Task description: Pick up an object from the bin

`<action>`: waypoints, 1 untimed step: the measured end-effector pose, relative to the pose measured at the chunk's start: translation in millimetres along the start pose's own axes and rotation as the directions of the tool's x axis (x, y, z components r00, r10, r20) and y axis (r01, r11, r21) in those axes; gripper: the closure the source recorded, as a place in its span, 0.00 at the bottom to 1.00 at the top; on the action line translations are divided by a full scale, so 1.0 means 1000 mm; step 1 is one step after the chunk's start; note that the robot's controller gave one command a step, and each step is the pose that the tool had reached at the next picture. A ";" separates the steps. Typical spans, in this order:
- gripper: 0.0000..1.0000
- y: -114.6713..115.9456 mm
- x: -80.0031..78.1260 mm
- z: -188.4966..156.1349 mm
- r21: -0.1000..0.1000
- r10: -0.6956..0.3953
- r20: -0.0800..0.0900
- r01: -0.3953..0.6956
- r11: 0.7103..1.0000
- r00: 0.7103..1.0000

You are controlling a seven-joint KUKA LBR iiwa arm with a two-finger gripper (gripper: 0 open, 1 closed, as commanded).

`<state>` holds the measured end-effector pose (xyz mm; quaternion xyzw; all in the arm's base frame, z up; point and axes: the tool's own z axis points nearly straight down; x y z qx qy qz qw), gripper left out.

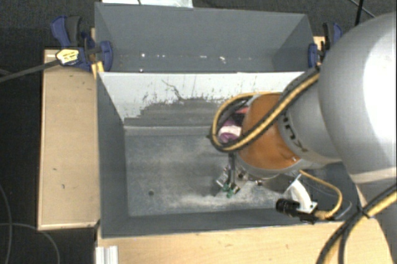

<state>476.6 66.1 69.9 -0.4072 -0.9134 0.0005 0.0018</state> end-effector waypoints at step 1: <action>1.00 0.029 -0.013 -0.078 -0.008 0.329 0.003 -0.329 0.944 0.944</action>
Offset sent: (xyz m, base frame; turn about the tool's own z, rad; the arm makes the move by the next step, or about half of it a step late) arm 0.0287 0.0092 0.0765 0.3384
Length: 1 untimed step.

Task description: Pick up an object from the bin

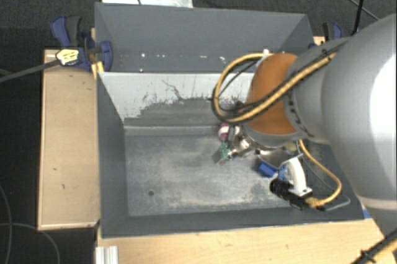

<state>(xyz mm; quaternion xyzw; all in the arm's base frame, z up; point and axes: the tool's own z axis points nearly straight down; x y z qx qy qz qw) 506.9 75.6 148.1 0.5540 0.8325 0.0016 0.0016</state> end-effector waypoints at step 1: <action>1.00 0.022 -0.014 0.014 0.001 -0.554 0.000 0.554 0.833 0.833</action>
Offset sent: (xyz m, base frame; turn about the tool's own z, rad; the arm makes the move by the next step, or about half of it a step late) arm 0.0247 -0.0043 -0.0142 -0.5868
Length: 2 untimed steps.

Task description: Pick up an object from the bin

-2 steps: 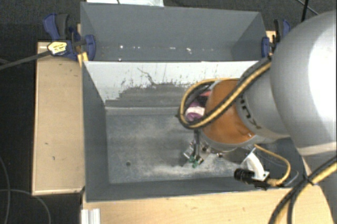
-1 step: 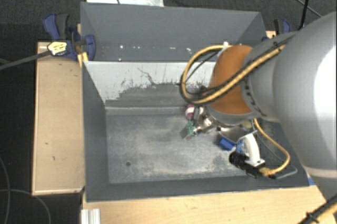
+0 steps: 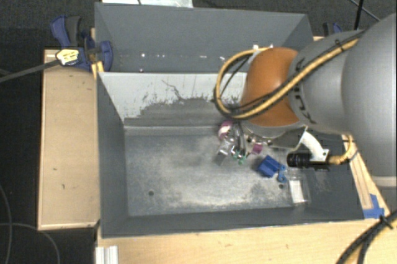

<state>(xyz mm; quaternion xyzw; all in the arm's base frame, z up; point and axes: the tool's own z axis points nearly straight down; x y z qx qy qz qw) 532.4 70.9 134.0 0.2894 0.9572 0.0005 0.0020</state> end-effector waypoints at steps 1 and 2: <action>1.00 0.011 0.018 0.012 0.004 0.197 -0.004 -0.197 0.980 0.980; 1.00 -0.004 -0.007 -0.082 -0.004 0.207 0.004 -0.207 0.978 0.978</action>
Offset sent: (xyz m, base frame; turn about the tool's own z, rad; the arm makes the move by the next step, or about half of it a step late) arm -0.0093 0.0189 -0.0118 0.2004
